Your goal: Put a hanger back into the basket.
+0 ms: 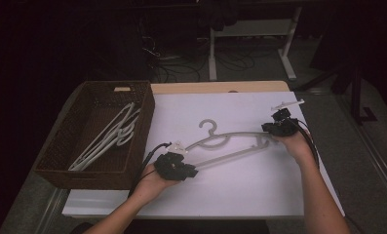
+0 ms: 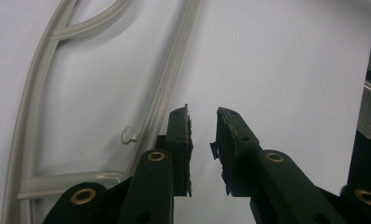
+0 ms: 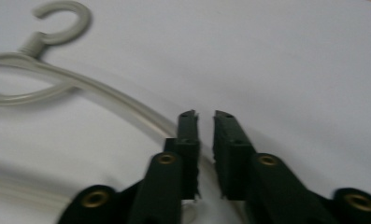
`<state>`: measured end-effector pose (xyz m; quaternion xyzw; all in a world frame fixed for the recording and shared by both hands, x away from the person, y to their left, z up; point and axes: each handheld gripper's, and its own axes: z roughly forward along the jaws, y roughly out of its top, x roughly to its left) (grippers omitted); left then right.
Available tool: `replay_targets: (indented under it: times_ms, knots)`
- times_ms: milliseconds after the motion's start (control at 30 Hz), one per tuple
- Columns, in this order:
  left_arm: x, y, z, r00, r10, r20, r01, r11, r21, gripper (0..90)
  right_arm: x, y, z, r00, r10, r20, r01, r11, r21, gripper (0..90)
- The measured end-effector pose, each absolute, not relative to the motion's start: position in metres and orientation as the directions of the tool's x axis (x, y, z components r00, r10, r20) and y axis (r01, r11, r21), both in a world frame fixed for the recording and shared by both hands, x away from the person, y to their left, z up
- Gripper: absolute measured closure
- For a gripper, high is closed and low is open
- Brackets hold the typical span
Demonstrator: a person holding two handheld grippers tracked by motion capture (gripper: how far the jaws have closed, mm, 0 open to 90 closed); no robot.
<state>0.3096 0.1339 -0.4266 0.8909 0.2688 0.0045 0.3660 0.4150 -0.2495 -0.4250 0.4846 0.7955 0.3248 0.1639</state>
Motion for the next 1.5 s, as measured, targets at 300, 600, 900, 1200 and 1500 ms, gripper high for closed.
replay_targets:
  times_ms: [300, 600, 900, 1200, 1500]
  knots:
    - [0.31, 0.138, -0.425, 0.85, 0.496, -0.178, 0.474, -0.574, 0.668, 63.4, 0.441, -0.259, -0.436, -0.47, 0.882, 0.005, 0.73, 0.386, 0.564, 89.3]
    - [0.314, 0.143, -0.422, 0.835, 0.519, -0.184, 0.489, -0.545, 0.681, 53.6, 0.425, -0.272, -0.438, -0.507, 0.86, 0.051, 0.728, 0.396, 0.56, 89.4]
    - [0.316, 0.148, -0.42, 0.824, 0.538, -0.178, 0.497, -0.536, 0.683, 53.7, 0.389, -0.274, -0.439, -0.581, 0.812, 0.063, 0.691, 0.45, 0.566, 89.3]
    - [0.318, 0.15, -0.421, 0.812, 0.561, -0.163, 0.507, -0.538, 0.674, 56.3, 0.332, -0.268, -0.443, -0.64, 0.764, 0.083, 0.644, 0.474, 0.601, 89.4]
    - [0.331, 0.154, -0.424, 0.777, 0.618, -0.122, 0.537, -0.549, 0.641, 83.9, 0.305, -0.264, -0.427, -0.637, 0.762, 0.118, 0.597, 0.391, 0.701, 76.8]
